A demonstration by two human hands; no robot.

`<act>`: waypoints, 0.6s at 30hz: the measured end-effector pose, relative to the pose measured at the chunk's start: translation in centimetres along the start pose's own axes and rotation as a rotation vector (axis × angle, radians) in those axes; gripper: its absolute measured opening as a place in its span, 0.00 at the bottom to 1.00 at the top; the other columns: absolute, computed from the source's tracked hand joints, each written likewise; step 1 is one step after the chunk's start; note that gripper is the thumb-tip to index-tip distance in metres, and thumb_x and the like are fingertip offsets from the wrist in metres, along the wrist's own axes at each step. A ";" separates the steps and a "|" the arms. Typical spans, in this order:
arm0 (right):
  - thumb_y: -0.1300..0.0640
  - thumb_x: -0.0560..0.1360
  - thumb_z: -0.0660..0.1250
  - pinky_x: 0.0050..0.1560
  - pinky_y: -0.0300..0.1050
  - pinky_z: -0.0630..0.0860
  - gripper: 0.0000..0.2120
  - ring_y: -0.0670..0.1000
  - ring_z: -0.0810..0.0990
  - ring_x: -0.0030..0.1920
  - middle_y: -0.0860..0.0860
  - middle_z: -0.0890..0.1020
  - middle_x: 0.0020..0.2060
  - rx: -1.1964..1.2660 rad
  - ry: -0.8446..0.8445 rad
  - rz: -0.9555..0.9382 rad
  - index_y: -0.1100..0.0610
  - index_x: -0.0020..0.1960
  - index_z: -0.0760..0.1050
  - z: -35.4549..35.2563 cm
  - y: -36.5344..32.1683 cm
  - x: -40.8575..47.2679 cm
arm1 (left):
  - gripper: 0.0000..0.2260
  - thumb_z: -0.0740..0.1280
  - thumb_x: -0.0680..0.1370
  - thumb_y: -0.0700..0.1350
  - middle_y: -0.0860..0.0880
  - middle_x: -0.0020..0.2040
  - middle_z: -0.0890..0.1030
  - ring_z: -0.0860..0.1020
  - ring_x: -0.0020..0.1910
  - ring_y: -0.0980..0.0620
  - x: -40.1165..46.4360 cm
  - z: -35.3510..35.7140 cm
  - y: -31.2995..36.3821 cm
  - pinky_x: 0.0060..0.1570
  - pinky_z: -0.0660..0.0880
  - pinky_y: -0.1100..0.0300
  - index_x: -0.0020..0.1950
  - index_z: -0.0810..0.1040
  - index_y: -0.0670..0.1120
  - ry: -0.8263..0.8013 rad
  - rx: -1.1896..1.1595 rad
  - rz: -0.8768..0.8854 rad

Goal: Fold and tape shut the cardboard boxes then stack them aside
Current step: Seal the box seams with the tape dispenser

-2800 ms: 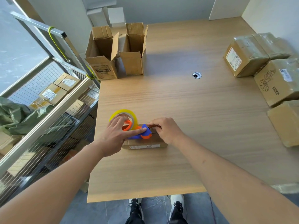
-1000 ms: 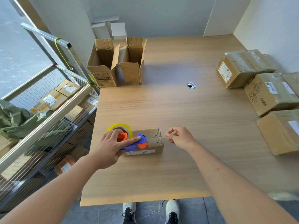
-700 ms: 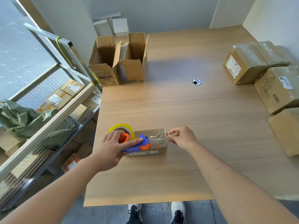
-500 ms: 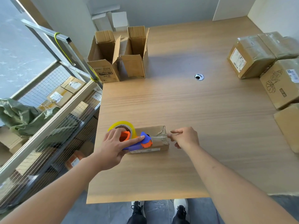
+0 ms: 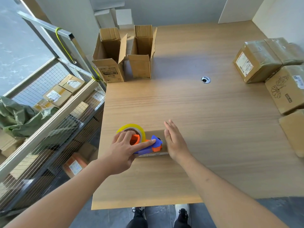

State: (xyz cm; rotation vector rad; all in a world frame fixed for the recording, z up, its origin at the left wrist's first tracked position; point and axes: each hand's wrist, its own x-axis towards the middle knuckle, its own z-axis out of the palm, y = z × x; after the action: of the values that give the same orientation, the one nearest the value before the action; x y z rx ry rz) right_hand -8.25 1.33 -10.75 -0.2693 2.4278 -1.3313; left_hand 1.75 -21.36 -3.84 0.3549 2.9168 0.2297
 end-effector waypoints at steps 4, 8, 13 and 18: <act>0.45 0.87 0.49 0.72 0.49 0.67 0.22 0.43 0.58 0.79 0.41 0.57 0.81 -0.188 0.063 0.013 0.46 0.78 0.66 1.2 0.5 0.4 | 0.30 0.60 0.83 0.57 0.48 0.64 0.68 0.67 0.69 0.42 0.3 -0.7 -0.3 0.71 0.58 0.41 0.78 0.46 0.75 0.011 0.011 0.050; 0.45 0.86 0.49 0.69 0.51 0.70 0.21 0.45 0.62 0.78 0.39 0.59 0.80 -0.217 0.099 0.023 0.44 0.77 0.67 1.5 0.7 0.4 | 0.24 0.51 0.83 0.65 0.48 0.62 0.71 0.71 0.65 0.43 1.0 -0.8 -0.6 0.69 0.64 0.45 0.79 0.50 0.72 0.018 0.050 0.121; 0.45 0.86 0.48 0.67 0.53 0.72 0.20 0.44 0.65 0.76 0.36 0.59 0.79 -0.242 0.121 0.033 0.42 0.74 0.68 1.5 0.7 0.3 | 0.25 0.46 0.80 0.66 0.50 0.59 0.70 0.71 0.58 0.47 2.3 -3.0 -1.6 0.62 0.69 0.52 0.78 0.52 0.74 -0.090 0.007 0.171; 0.40 0.85 0.44 0.66 0.55 0.74 0.22 0.46 0.66 0.75 0.35 0.59 0.78 -0.301 0.131 0.051 0.41 0.73 0.68 1.6 0.3 0.1 | 0.22 0.52 0.84 0.63 0.52 0.51 0.70 0.71 0.51 0.50 2.7 -6.2 -4.0 0.60 0.69 0.51 0.76 0.49 0.78 -0.272 -0.117 0.132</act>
State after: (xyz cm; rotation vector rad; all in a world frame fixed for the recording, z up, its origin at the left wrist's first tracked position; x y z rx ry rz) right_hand -7.70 0.23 -11.80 -0.1995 2.7243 -0.9872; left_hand -2.96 -25.31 1.04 0.5166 2.6029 0.3414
